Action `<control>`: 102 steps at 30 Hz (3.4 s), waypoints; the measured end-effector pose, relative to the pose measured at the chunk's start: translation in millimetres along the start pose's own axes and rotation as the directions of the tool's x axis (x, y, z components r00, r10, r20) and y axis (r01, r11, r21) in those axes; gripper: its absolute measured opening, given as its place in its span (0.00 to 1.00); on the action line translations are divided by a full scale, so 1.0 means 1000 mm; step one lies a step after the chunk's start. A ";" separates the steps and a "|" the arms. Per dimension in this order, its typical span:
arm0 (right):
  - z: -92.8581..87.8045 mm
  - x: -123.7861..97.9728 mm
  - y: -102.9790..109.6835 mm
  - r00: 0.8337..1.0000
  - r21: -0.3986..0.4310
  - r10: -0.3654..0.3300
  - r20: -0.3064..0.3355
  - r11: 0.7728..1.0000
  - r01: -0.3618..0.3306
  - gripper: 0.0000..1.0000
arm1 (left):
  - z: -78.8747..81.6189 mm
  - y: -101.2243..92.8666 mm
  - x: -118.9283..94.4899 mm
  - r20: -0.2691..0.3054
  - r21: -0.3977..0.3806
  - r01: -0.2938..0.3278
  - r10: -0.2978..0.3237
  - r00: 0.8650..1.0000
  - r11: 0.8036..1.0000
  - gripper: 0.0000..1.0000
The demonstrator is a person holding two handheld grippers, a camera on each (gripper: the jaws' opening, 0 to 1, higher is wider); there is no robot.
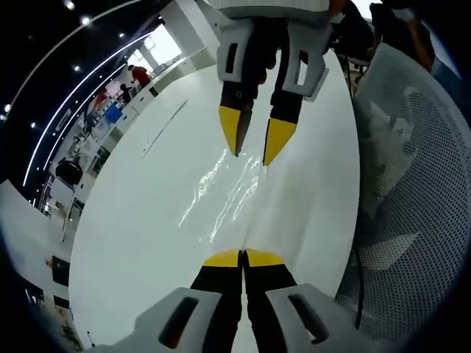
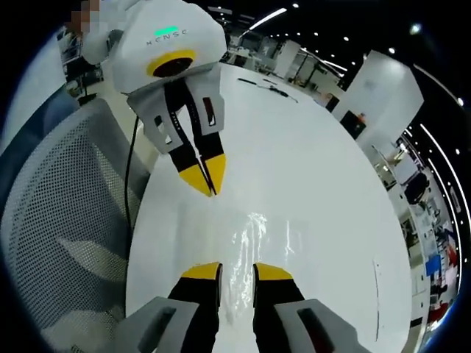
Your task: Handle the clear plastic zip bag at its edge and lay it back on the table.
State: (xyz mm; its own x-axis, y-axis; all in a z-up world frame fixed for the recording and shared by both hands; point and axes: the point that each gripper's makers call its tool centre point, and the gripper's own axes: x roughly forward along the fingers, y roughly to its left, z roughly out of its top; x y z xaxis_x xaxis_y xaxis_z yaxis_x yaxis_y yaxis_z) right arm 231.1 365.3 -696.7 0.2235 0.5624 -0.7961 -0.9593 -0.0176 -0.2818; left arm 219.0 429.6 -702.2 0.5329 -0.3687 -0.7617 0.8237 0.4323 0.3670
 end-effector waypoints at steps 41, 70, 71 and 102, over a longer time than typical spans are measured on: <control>-0.018 0.012 0.022 0.998 0.109 0.044 -0.048 0.993 -0.039 0.00 | 0.014 0.000 -0.001 0.046 0.037 -0.005 0.004 0.999 0.999 0.00; -0.023 0.013 0.007 0.997 0.194 0.000 -0.072 0.981 0.014 0.00 | 0.016 0.013 -0.009 0.107 -0.135 -0.047 0.061 0.992 0.990 0.08; -0.023 0.013 0.007 0.997 0.196 -0.001 -0.071 0.980 0.015 0.00 | 0.016 0.013 -0.009 0.107 -0.137 -0.048 0.063 0.992 0.989 0.09; -0.014 0.016 -0.004 0.997 0.185 -0.016 -0.075 0.982 0.029 0.00 | 0.050 -0.005 0.000 0.166 -0.034 -0.003 0.008 0.986 0.999 0.10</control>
State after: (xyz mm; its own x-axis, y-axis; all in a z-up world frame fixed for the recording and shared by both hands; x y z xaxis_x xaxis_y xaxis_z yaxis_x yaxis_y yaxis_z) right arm 241.2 363.1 -715.8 0.2508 0.4989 -0.8296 -0.9677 0.1521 -0.2011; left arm 224.1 386.0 -677.0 0.5646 -0.4964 -0.6595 0.8151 0.4613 0.3506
